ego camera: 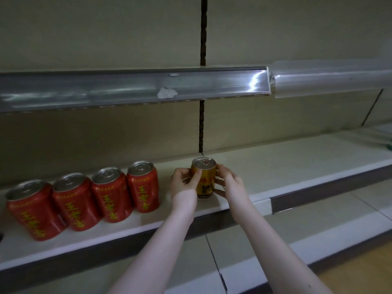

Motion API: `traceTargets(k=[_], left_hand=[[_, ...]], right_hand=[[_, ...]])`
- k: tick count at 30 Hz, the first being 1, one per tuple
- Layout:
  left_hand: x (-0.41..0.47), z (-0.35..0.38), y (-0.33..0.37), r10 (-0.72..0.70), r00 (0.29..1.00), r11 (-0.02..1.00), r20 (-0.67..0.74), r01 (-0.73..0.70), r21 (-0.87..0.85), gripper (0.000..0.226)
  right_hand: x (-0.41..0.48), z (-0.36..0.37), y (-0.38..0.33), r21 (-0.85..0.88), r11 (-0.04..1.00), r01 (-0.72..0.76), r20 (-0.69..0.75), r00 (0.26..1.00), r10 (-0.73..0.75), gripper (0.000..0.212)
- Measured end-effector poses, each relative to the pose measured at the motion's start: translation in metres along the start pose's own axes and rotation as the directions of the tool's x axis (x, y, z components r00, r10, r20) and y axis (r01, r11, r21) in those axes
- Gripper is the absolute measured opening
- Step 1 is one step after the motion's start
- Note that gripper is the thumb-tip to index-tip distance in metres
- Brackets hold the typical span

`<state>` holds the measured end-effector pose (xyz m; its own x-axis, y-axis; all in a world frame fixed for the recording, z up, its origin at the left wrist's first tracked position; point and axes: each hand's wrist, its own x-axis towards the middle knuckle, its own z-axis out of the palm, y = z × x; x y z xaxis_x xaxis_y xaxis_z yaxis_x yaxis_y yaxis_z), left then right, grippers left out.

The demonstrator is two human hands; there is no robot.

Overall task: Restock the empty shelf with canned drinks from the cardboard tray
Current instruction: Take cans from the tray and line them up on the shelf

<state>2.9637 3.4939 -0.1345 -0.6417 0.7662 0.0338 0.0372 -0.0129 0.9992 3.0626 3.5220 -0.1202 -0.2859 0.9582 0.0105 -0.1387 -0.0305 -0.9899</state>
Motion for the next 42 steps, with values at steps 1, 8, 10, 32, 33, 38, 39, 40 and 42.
traceTargets(k=[1,8,10,32,33,38,39,40,42], left_hand=[[0.000,0.000,-0.002,-0.003,1.000,1.000,-0.002,0.003,0.003,0.021],[0.001,-0.002,-0.010,0.008,1.000,1.000,0.004,-0.008,-0.022,0.019],[0.000,-0.003,-0.012,0.008,1.000,1.000,0.020,-0.008,-0.019,0.020],[-0.065,0.010,0.018,0.122,0.992,0.992,0.030,-0.122,0.011,0.043],[-0.073,0.011,0.020,0.126,0.991,0.992,0.036,-0.126,-0.005,0.044],[-0.120,0.024,0.028,0.159,0.985,0.987,0.074,-0.157,-0.028,0.047],[-0.133,0.030,0.029,0.165,0.983,0.986,0.083,-0.165,-0.011,0.047],[-0.145,0.036,0.030,0.168,0.981,0.986,0.094,-0.168,-0.008,0.047],[-0.167,0.049,0.029,0.169,0.979,0.986,0.117,-0.167,-0.026,0.046]], right_hand=[[0.000,0.000,0.002,-0.001,1.000,-0.007,-0.005,1.000,0.007,0.022],[0.001,0.003,0.007,-0.039,0.999,0.001,-0.006,1.000,-0.001,0.020],[0.001,0.002,0.011,-0.051,0.999,0.011,-0.014,1.000,-0.012,0.021],[-0.045,-0.019,-0.003,-0.002,1.000,0.023,-0.054,0.998,-0.023,0.042],[-0.052,-0.023,-0.005,0.024,0.999,0.028,-0.052,0.998,-0.027,0.041],[-0.094,-0.054,-0.013,0.099,0.992,0.079,-0.073,0.995,-0.072,0.039],[-0.104,-0.065,-0.013,0.105,0.990,0.089,-0.085,0.993,-0.080,0.037],[-0.113,-0.076,-0.013,0.111,0.989,0.102,-0.097,0.991,-0.092,0.036],[-0.131,-0.096,-0.013,0.128,0.984,0.126,-0.115,0.987,-0.111,0.035]])
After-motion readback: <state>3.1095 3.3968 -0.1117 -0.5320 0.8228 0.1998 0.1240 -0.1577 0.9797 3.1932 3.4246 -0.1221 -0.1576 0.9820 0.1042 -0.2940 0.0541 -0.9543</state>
